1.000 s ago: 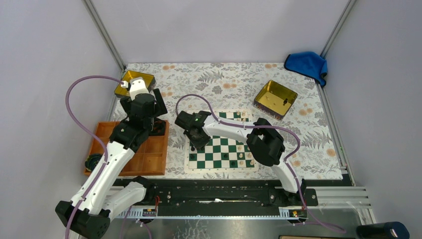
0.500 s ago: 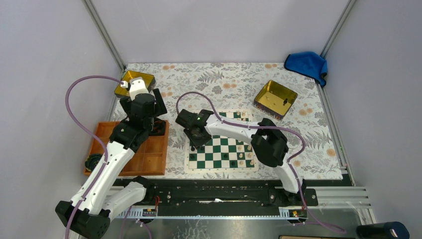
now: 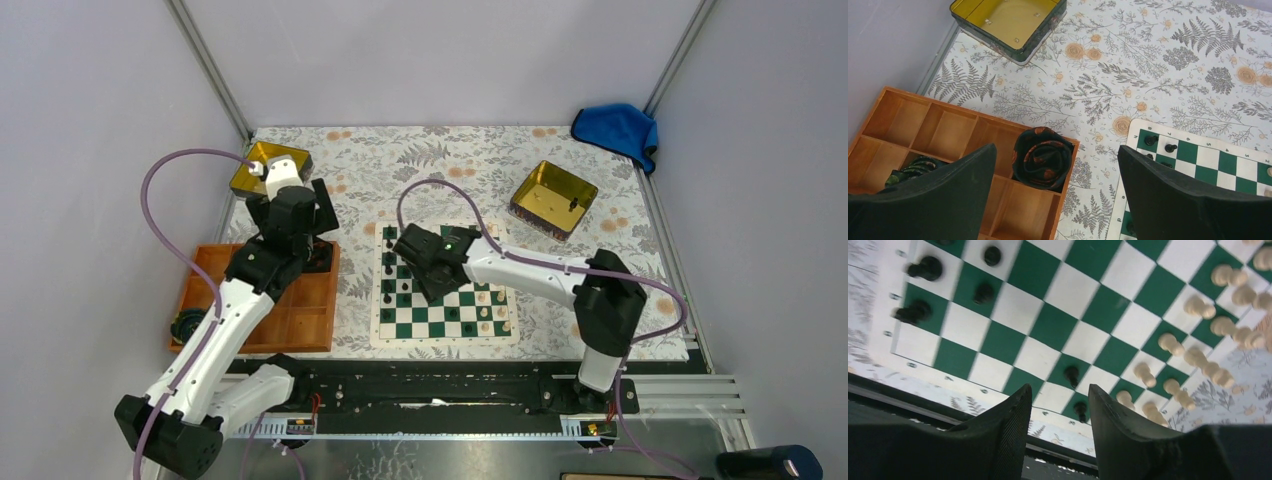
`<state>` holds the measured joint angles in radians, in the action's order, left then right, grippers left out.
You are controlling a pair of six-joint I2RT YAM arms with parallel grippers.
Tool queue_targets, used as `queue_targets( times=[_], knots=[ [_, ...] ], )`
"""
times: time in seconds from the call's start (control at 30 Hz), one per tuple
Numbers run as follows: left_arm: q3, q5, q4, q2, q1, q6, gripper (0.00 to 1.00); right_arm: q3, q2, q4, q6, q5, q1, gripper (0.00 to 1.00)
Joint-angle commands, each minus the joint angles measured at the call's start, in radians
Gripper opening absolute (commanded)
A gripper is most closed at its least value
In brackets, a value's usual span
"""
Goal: Set up the chess pieces on the board
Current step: Move the chess piece to the chessboard.
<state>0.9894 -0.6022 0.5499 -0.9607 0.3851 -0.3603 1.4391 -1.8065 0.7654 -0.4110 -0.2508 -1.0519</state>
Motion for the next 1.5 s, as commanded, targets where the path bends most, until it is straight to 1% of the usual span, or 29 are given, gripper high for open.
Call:
queue_targets(
  times=[0.0, 0.13, 0.4, 0.63, 1.07, 1.47],
  knots=[
    [-0.006, 0.018, -0.047, -0.015, -0.005, 0.005, 0.99, -0.105, 0.107, -0.028, -0.063, -0.029, 0.036, 0.52],
    [-0.003, 0.029, -0.040, -0.028, -0.005, -0.001, 0.99, -0.176, 0.142, -0.051, -0.081, -0.004, 0.041, 0.52],
    [0.009, 0.037, -0.019, -0.043, -0.005, -0.012, 0.99, -0.249, 0.149, -0.106, -0.107, 0.044, 0.041, 0.50],
    [0.012, 0.036, -0.010, -0.055, -0.005, -0.016, 0.99, -0.306, 0.146, -0.186, -0.111, 0.095, 0.055, 0.44],
    [0.009, 0.032, -0.011, -0.065, -0.005, -0.022, 0.99, -0.338, 0.116, -0.249, -0.082, 0.139, 0.087, 0.34],
    [0.004, 0.036, -0.012, -0.067, -0.006, -0.028, 0.99, -0.365, 0.104, -0.260, -0.084, 0.156, 0.098, 0.34]
  ],
)
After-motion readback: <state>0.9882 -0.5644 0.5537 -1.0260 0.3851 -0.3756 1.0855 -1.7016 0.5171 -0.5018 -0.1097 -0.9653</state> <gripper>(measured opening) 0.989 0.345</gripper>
